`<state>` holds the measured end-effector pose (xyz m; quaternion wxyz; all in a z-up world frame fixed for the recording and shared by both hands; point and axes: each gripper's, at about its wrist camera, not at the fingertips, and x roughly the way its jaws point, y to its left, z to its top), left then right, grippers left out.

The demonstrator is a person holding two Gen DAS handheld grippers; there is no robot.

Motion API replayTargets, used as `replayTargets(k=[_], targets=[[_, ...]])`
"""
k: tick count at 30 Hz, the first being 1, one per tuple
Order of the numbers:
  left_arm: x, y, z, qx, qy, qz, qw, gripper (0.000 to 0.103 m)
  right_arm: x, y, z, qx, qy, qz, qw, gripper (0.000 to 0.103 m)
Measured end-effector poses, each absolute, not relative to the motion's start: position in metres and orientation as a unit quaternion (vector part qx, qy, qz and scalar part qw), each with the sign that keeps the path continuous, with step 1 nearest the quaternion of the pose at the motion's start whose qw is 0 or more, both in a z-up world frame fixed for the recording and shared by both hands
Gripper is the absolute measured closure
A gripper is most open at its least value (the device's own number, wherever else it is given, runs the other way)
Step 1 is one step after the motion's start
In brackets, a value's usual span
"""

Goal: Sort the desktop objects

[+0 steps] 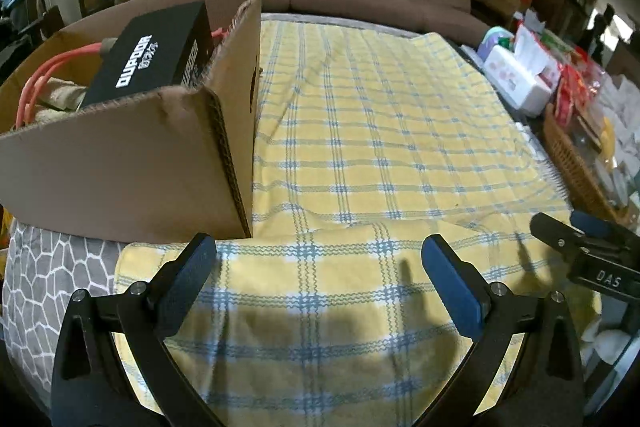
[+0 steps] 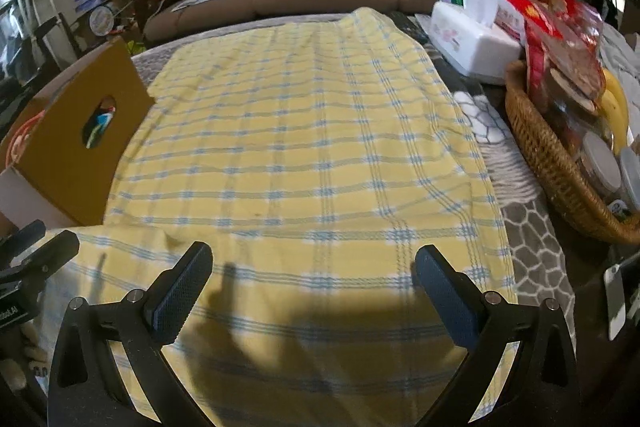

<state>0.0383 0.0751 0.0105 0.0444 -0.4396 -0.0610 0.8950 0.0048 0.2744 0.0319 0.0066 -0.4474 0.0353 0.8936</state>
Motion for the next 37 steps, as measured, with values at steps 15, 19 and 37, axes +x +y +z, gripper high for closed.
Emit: replayTargets(k=[15, 19, 37], targets=[[0.033, 0.086, -0.010, -0.464, -0.016, 0.885, 0.013, 0.000, 0.007, 0.272, 0.015, -0.450, -0.002, 0.893, 0.009, 0.000], [0.033, 0.085, -0.010, -0.464, -0.014, 0.886, 0.013, 0.000, 0.006, 0.272, 0.015, -0.450, -0.002, 0.893, 0.009, 0.000], [0.032, 0.085, -0.010, -0.464, -0.015, 0.885, 0.013, 0.000, 0.006, 0.271, 0.015, -0.450, -0.002, 0.893, 0.009, 0.000]])
